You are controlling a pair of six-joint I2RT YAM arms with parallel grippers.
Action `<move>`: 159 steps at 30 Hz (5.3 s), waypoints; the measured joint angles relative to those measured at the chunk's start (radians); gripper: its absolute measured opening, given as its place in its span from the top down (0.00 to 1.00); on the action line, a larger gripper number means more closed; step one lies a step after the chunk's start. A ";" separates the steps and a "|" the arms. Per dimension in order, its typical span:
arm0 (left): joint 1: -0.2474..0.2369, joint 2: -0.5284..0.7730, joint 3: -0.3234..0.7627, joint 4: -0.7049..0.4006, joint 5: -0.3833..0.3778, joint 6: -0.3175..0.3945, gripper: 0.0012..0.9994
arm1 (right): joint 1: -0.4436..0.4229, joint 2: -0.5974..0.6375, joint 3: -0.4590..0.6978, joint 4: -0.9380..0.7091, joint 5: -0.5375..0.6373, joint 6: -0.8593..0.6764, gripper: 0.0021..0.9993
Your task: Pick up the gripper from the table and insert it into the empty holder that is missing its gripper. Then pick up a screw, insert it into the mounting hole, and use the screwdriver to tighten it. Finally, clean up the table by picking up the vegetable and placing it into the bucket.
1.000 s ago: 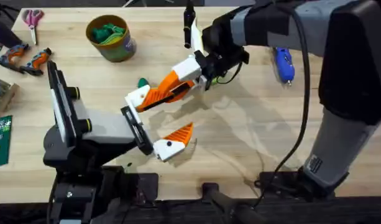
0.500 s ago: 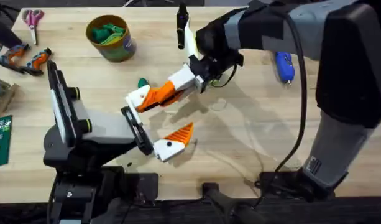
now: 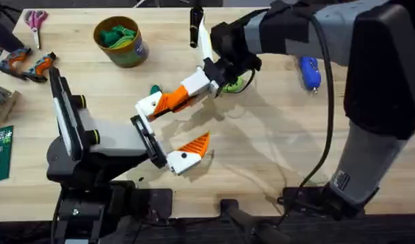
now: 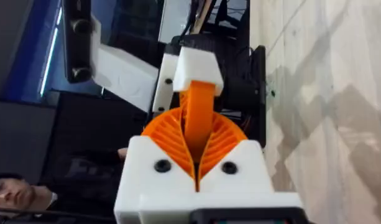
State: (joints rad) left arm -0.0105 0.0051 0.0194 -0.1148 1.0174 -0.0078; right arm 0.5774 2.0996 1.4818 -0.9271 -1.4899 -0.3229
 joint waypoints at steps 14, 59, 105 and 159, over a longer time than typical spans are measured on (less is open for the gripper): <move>0.004 0.000 0.000 0.000 -0.015 0.000 0.01 | 0.010 0.000 0.000 0.119 -0.004 0.185 0.99; 0.002 0.000 0.000 -0.005 0.035 -0.003 0.01 | 0.029 0.000 0.000 0.143 -0.001 0.219 0.54; 0.001 0.000 0.000 -0.006 0.046 -0.004 0.01 | -0.421 0.000 0.000 0.294 0.296 0.227 0.01; 0.001 0.000 0.000 -0.008 0.057 -0.004 0.01 | -0.039 -0.539 -0.424 0.413 1.388 0.332 0.01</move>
State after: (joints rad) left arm -0.0097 0.0051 0.0196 -0.1228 1.0744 -0.0120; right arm 0.5381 1.5606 1.0578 -0.5138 -0.1014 0.0094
